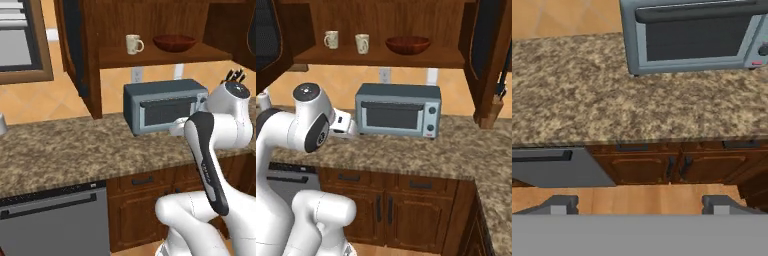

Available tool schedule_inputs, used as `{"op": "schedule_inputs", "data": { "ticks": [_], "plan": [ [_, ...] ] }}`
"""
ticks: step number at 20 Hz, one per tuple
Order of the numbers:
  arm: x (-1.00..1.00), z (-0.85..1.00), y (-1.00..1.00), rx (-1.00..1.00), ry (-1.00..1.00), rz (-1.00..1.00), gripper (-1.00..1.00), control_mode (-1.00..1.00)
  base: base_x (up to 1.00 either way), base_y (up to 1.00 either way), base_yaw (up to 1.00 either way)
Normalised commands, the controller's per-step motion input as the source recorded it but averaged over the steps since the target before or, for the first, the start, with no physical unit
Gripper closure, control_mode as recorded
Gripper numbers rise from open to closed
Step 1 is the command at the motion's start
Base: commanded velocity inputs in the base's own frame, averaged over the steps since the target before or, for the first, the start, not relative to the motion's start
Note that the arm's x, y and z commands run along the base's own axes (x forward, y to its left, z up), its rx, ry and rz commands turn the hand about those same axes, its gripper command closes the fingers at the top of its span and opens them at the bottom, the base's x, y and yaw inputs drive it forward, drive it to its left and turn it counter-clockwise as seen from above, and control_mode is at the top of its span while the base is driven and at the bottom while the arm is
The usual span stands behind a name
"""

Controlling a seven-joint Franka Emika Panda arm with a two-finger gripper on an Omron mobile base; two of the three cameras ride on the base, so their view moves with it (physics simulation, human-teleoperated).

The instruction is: Gather all objects into one cabinet and sort the glasses and bowls to opposite sides.

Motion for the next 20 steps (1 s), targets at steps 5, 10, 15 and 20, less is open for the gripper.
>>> {"op": "schedule_inputs", "data": {
  "ticks": [5, 10, 15, 20],
  "plan": [
    [0.00, 0.00, 0.00, 0.00, 0.00, 0.00, -1.00, 1.00, -1.00, 0.00, -0.49],
    [0.00, 0.00, 0.00, 0.00, 0.00, 0.00, -1.00, 1.00, -0.92, -0.10, -0.59],
    [0.00, 0.00, 0.00, 0.00, 0.00, 0.00, -1.00, 1.00, -0.47, -0.54, -0.63],
    [0.00, 0.00, 0.00, 0.00, 0.00, 0.00, -1.00, 1.00, -0.33, -0.58, -0.65]
  ]
}}
